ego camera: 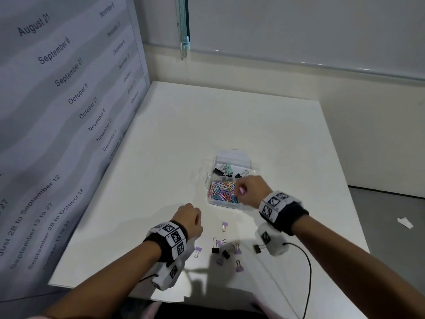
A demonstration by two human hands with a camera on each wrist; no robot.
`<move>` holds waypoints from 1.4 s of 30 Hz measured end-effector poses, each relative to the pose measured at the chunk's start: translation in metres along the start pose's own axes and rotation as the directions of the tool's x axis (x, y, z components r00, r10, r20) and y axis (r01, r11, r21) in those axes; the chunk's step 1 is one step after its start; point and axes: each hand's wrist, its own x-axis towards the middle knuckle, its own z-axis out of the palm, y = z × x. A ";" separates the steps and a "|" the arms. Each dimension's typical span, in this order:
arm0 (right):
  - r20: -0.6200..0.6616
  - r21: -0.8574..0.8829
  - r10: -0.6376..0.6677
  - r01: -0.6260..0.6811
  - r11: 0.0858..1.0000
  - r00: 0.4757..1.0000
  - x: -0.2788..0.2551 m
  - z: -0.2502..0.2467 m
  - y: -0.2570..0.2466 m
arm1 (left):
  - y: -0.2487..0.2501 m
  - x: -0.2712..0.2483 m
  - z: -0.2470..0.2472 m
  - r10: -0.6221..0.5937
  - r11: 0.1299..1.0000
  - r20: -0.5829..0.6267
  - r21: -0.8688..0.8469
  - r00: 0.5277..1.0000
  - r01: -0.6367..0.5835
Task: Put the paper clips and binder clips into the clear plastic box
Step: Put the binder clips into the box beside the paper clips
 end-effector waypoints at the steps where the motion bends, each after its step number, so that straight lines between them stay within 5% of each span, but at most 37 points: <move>1: -0.047 0.016 0.032 -0.032 0.999 0.998 0.010 -0.009 0.001 | -0.001 -0.001 -0.001 -0.001 1.000 -0.008 -0.009 1.000 0.001; 7: -0.131 0.003 0.161 -0.162 0.987 0.978 0.047 -0.034 0.021 | -0.001 -0.002 -0.002 0.030 0.999 -0.006 0.026 1.000 -0.030; 14: -0.191 0.006 0.066 -0.066 0.998 0.979 0.008 -0.017 0.034 | 0.002 0.003 -0.013 0.048 0.997 0.012 -0.069 0.999 -0.047; 18: -0.019 -0.052 -0.038 0.037 0.998 0.999 -0.037 0.004 0.047 | 0.017 0.012 -0.043 0.064 0.977 -0.093 -0.196 0.994 -0.081; 22: 0.250 -0.208 -0.006 0.059 0.976 0.968 -0.072 0.031 0.060 | 0.042 0.029 -0.073 0.092 0.949 -0.211 -0.276 0.973 -0.150; 25: 0.353 -0.149 0.052 0.001 0.989 0.934 -0.089 0.044 0.066 | 0.066 0.043 -0.091 0.105 0.926 -0.225 -0.333 0.969 -0.177; 30: 0.332 -0.085 0.020 0.009 0.996 0.943 -0.095 0.056 0.060 | 0.096 0.076 -0.097 0.064 0.905 -0.273 -0.390 0.960 -0.171; 37: 0.278 -0.041 -0.093 0.108 0.993 0.956 -0.078 0.078 0.040 | 0.093 0.085 -0.086 0.033 0.951 -0.163 -0.299 0.986 -0.081; 42: 0.256 0.038 -0.158 0.154 0.987 0.954 -0.052 0.085 0.032 | 0.074 0.045 -0.080 0.134 0.926 -0.207 -0.323 0.969 -0.197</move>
